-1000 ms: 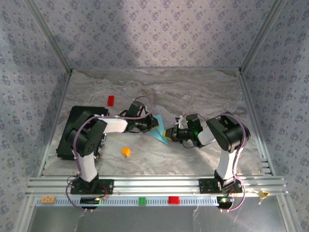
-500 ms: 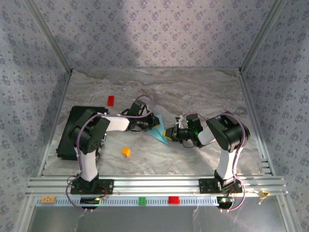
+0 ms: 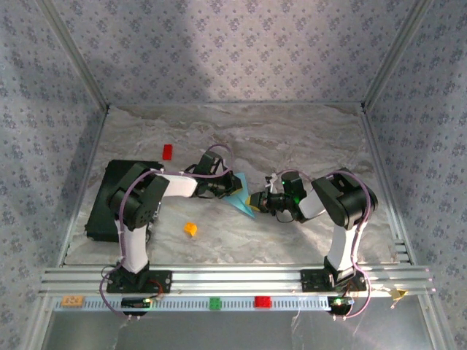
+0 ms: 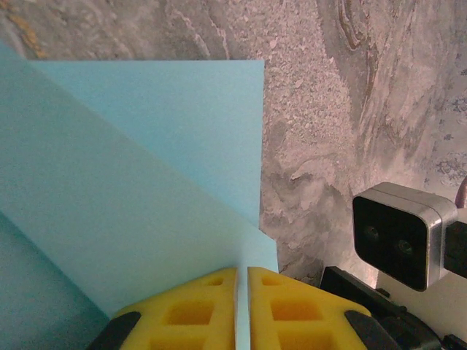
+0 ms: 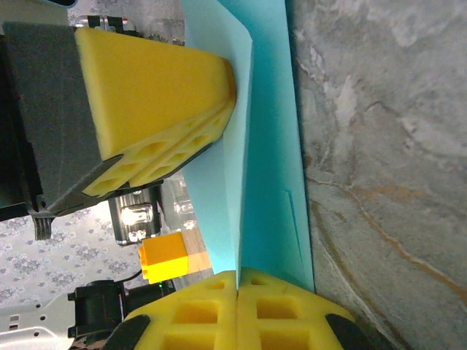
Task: Fold a paper plane with a square sheet of paper (pick it up from the middle)
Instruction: Fourth fold the wing at the center of the table.
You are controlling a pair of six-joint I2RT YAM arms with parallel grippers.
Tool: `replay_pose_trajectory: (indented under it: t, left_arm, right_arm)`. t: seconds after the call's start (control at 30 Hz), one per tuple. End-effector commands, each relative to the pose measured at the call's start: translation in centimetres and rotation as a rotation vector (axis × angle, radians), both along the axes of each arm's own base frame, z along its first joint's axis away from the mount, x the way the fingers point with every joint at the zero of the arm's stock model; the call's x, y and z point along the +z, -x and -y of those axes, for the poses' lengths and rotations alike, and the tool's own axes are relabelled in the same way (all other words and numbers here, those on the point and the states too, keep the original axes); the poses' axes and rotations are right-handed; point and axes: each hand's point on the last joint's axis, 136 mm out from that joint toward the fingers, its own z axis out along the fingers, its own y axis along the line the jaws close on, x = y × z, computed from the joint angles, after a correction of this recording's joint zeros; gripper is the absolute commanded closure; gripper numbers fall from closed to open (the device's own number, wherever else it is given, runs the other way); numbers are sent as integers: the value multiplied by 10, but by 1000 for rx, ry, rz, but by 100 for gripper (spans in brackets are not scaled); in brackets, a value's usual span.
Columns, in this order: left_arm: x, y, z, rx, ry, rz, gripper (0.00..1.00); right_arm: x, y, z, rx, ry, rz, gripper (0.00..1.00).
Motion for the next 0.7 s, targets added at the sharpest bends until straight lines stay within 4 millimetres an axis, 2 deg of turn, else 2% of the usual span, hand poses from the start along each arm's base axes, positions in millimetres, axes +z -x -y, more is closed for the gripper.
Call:
replay_pose_trajectory:
  t: [0.0,0.47,0.67]
  left_arm:
    - [-2,2,7,-38,-1,0,88]
    - [-18,10,5,-72,-41,-39,89]
    - [-20,11,4,-75,-46,-45,89]
  right_arm:
    - [-24,6,8,-23,54,-98,99]
    - [-27,7,10,-31,66,-112,96]
    - [-19,11,11,-18,81,-100,85]
